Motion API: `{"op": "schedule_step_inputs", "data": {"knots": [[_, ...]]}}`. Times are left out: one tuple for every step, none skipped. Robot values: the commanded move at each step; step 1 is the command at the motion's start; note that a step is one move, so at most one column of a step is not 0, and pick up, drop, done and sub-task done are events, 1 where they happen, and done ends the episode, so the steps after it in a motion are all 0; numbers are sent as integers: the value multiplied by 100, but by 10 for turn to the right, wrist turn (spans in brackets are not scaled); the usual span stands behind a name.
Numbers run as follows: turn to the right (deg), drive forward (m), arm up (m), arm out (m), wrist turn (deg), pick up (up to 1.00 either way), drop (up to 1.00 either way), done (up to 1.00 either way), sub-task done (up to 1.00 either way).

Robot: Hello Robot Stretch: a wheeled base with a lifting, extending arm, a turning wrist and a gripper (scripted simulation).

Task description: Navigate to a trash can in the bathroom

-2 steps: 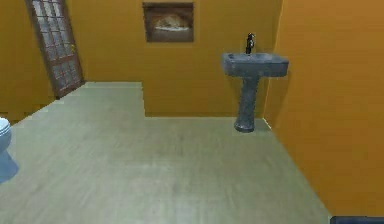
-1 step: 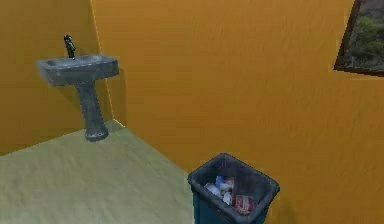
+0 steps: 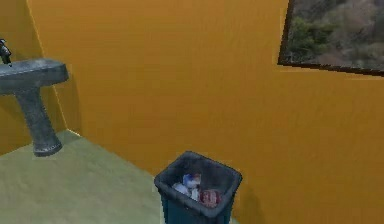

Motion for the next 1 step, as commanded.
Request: {"op": "schedule_step_inputs", "data": {"knots": [[0, 0, 0, 0, 0, 0, 0, 100, 0]]}}
